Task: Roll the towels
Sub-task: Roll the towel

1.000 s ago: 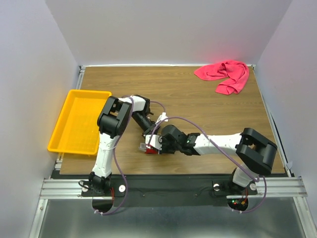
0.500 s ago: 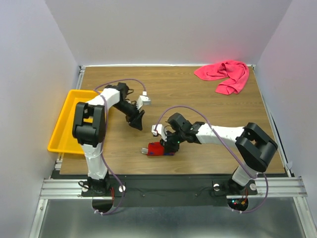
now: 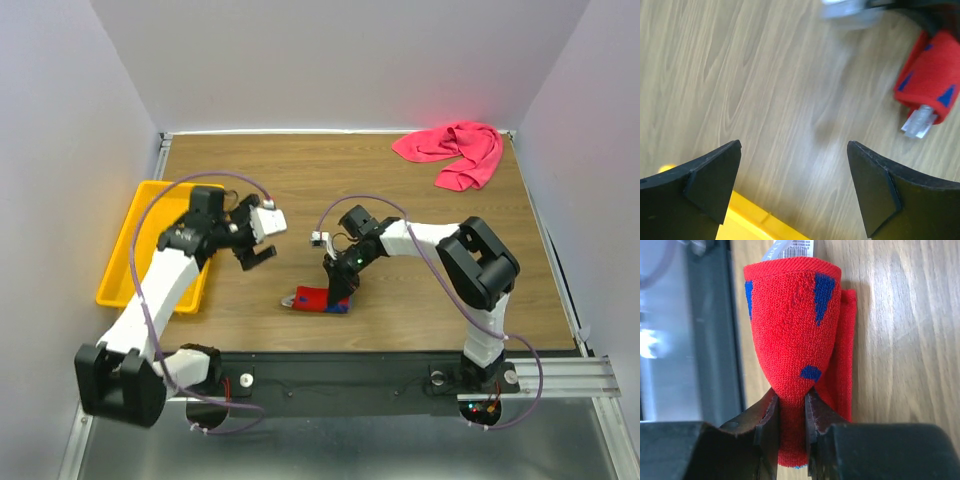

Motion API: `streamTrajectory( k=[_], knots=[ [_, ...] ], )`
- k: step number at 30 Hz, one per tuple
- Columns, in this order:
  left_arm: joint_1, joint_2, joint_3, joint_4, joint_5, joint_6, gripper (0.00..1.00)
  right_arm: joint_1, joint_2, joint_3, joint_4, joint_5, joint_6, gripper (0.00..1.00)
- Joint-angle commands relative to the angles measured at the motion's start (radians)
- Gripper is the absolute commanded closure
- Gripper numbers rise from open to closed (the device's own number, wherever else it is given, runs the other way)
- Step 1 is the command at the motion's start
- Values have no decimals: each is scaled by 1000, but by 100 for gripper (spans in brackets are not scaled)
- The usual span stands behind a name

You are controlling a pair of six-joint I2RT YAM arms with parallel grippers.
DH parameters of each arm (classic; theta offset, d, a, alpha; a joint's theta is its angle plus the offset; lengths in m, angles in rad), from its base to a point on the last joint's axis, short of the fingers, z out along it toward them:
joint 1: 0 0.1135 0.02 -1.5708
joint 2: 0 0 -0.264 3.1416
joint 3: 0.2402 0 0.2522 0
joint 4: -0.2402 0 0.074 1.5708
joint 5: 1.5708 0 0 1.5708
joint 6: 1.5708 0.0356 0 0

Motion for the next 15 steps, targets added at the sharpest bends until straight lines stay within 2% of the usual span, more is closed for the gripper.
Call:
streamTrajectory(
  k=[1, 5, 6, 7, 10, 15],
  knots=[
    [-149, -131, -151, 56, -133, 82, 1, -36, 91, 42, -99, -118, 9, 99],
    [-410, -207, -259, 138, -250, 50, 1, -74, 174, 81, -116, -183, 6, 100],
    [-410, -207, -273, 153, -268, 41, 1, -74, 185, 87, -118, -183, 6, 99],
    [-492, -199, -297, 168, -279, 32, 1, -83, 197, 99, -119, -200, 8, 100],
    [-611, -159, -326, 253, -326, -9, 1, -94, 235, 114, -130, -223, 6, 99],
    [-717, -51, -354, 415, -391, -23, 1, -108, 289, 145, -145, -261, 5, 99]
  ],
)
